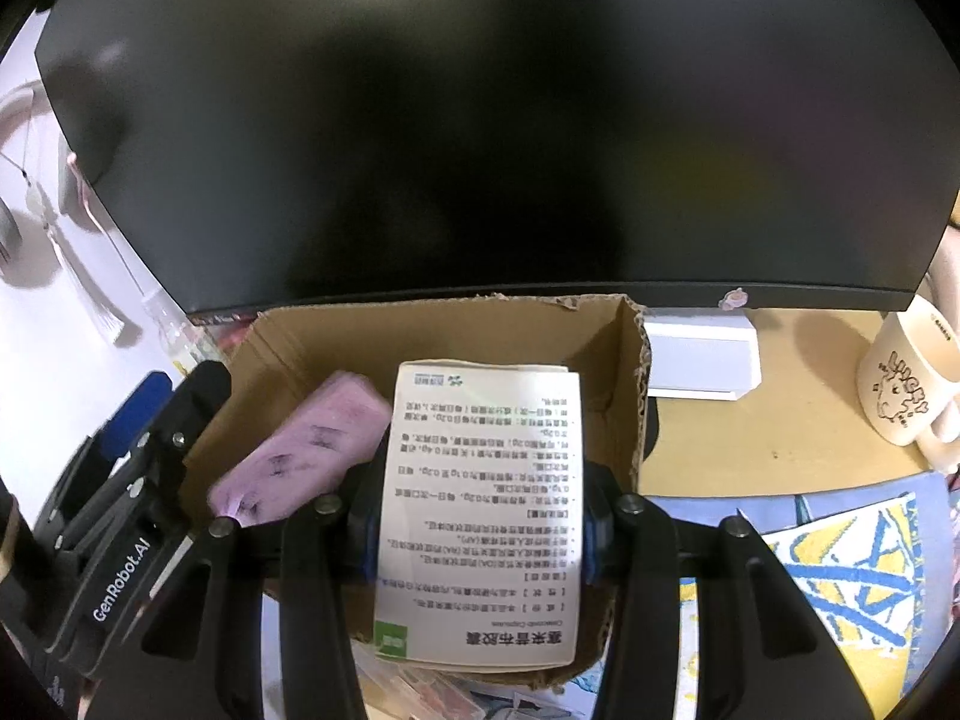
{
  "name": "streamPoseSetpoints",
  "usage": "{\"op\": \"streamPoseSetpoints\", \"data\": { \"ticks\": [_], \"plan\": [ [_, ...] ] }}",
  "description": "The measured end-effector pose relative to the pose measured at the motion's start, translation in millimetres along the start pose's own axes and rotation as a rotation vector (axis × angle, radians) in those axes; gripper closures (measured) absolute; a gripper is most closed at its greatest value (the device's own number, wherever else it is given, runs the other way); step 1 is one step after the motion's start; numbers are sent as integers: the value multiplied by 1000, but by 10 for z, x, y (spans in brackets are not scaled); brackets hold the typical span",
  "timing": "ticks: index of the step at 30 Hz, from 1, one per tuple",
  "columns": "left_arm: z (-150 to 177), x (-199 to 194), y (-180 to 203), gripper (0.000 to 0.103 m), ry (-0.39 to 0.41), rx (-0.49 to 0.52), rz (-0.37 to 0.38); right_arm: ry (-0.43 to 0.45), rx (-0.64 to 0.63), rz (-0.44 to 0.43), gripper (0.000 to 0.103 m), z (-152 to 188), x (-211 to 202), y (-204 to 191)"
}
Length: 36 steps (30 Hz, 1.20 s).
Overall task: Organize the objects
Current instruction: 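Lower the tissue pack into the cardboard box with the left tool while the right lowers the medicine box in, then open both tools and withdraw them from the cardboard box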
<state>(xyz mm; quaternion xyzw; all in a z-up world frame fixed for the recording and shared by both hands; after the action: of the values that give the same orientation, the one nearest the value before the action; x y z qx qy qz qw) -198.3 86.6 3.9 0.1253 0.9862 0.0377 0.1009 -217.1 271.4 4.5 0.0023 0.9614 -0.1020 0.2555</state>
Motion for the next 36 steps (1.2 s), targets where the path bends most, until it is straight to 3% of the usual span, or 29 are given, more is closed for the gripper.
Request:
{"op": "streamPoseSetpoints", "data": {
  "ticks": [2, 6, 13, 27, 30, 36],
  "plan": [
    [15, 35, -12, 37, 2, 3, -15, -15, -5, -1, 52, 18, 7, -9],
    [-21, 15, -113, 19, 27, -21, -26, -23, -19, 1, 52, 32, 8, -29],
    [-17, 86, -140, 9, -3, -6, -91, -37, -9, 10, 51, 41, 35, 31],
    [44, 136, -75, 2, -31, 119, -160, -43, -24, -15, 50, 24, -25, 25],
    [17, 85, -75, 1, -29, 125, -158, -31, -12, -24, 33, 0, -90, 39],
    [-51, -14, -116, 0, -22, 144, -178, -12, -29, -27, 25, -25, -201, 17]
  ]
}}
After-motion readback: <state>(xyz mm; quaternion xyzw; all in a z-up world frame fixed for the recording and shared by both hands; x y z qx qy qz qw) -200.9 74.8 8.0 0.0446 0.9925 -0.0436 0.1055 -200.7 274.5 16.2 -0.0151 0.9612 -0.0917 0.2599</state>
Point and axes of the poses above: each gripper's, at about its wrist camera, not at the fingertips, and x roughly the way its jaws point, y to its right, z to its underside, the point moved 3 cm from there along x, roughly the way its jaws point, and after that the axes turned 15 degrees about y, right-handed, at the moved point
